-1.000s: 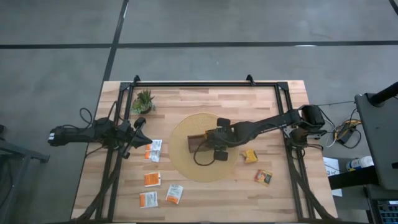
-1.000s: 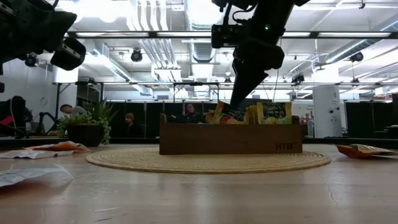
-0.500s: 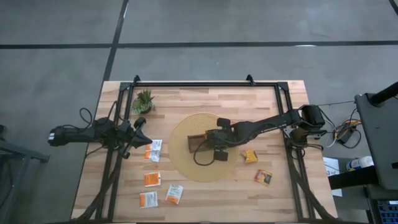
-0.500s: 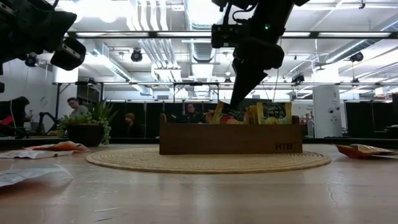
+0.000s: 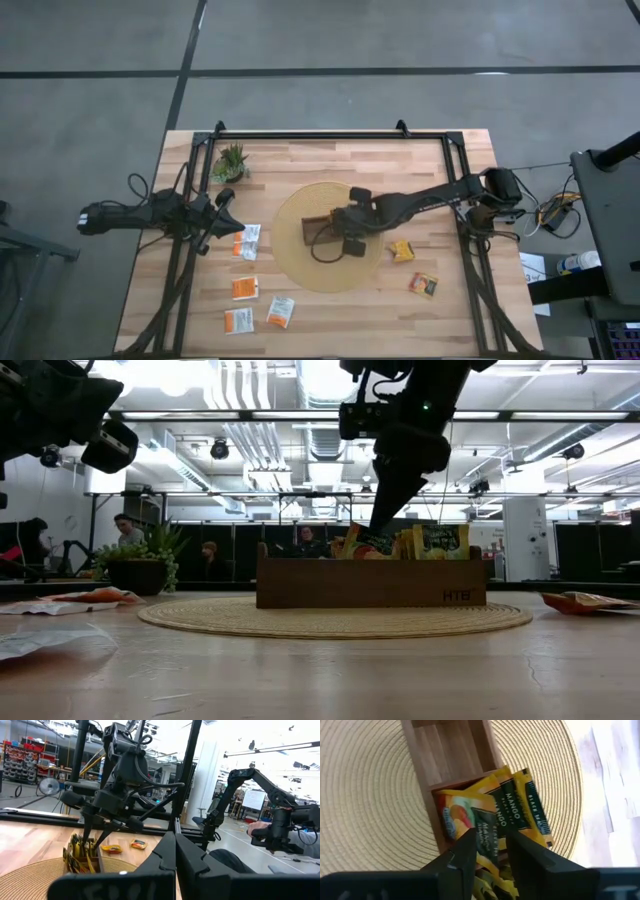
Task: Pick & Place Tea
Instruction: Put the bottom yellow tea bag into the middle of the wooden organizer
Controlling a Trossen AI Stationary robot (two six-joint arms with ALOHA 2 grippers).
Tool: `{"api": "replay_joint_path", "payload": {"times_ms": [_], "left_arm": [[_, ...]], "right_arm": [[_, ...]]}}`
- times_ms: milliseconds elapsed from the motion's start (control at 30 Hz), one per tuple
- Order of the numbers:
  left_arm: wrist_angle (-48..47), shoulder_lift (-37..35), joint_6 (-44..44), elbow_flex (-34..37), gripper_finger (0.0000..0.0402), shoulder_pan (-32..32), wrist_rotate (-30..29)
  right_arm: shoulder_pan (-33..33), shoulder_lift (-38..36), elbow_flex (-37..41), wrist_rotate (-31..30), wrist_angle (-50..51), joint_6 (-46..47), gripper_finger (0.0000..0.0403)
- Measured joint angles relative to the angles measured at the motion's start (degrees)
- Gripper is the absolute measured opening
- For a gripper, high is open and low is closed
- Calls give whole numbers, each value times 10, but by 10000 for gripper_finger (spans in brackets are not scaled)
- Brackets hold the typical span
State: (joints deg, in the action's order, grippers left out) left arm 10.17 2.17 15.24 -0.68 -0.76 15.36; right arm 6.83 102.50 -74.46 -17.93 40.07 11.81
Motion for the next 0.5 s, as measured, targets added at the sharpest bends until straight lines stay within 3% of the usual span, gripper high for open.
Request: {"api": "replay_joint_path", "payload": {"times_ms": [267,500], "left_arm": [[0,0,0,0,0,0,0],[0,0,0,0,0,0,0]], "right_arm": [[-21,14,0,57,-2,2,114],[-21,45,0,86,-2,-17,82]]}}
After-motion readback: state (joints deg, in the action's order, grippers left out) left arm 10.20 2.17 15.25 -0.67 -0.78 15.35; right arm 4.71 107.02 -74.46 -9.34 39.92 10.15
